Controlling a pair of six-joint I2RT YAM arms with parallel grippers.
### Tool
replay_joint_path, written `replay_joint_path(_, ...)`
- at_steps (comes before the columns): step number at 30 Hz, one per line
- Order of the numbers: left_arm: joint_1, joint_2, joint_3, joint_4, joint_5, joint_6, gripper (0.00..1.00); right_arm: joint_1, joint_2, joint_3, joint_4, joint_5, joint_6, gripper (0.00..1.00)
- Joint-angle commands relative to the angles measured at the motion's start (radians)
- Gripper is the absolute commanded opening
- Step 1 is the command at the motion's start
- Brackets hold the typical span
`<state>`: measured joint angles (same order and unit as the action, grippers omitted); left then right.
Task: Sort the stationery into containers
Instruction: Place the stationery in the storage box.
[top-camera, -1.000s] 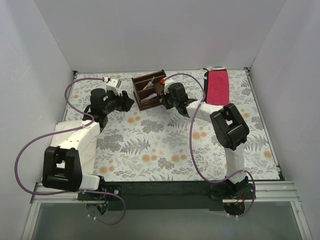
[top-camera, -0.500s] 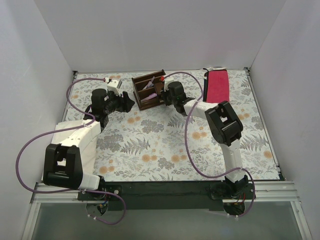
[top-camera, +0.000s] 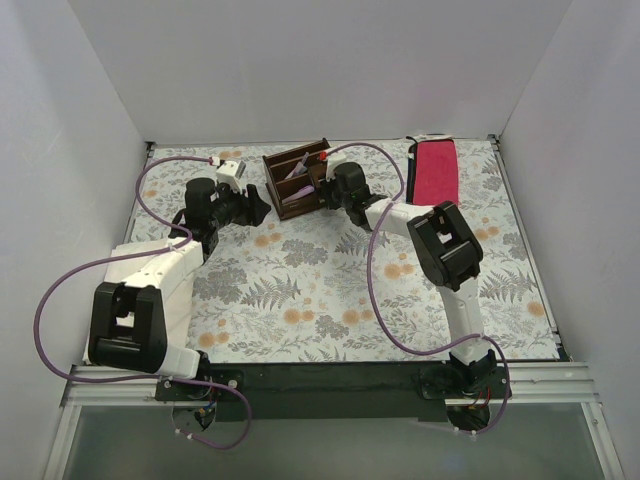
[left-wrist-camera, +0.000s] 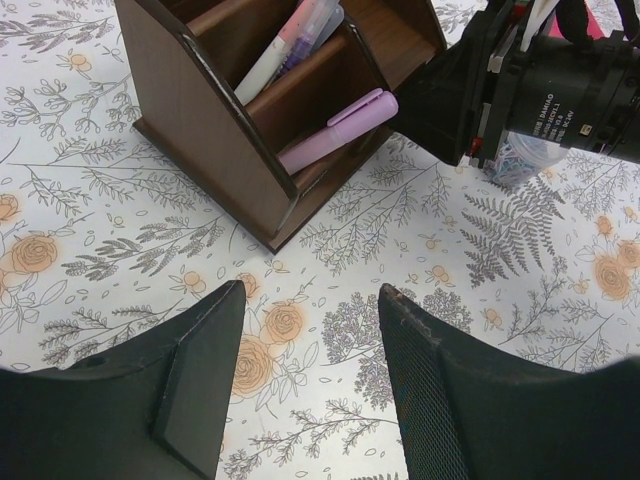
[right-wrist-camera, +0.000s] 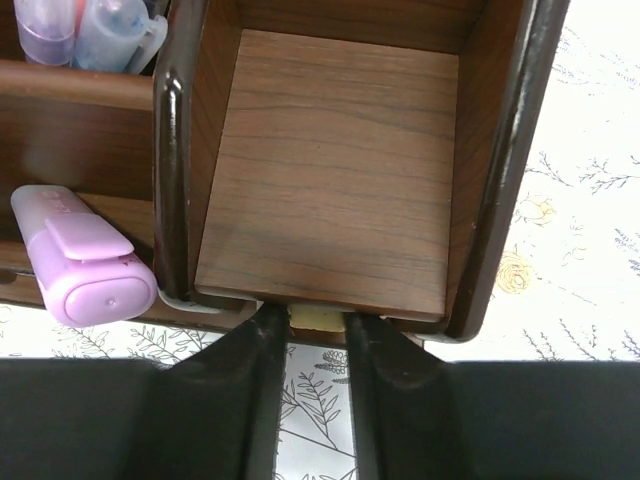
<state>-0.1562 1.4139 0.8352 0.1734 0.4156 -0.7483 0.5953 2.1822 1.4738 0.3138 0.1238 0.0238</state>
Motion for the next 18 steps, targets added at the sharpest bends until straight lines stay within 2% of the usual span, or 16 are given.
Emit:
replay_joint_path(1, 0.001, -0.009, 0.038, 0.018, 0.023, -0.013, 0.54, 0.003, -0.064, -0.023, 0.048, 0.011, -0.002, 0.39)
replay_joint_path(7, 0.001, -0.020, 0.030, 0.023, 0.023, -0.014, 0.54, 0.006, -0.148, -0.116, 0.045, 0.013, 0.004, 0.45)
replay_joint_path(17, 0.001, -0.044, -0.005, 0.038, 0.025, -0.022, 0.54, 0.015, -0.173, -0.145, 0.044, 0.014, 0.005, 0.44)
replay_joint_path(18, 0.003, -0.046, -0.004, 0.035, 0.026, -0.019, 0.54, 0.015, -0.171, -0.144, 0.045, 0.014, 0.002, 0.41)
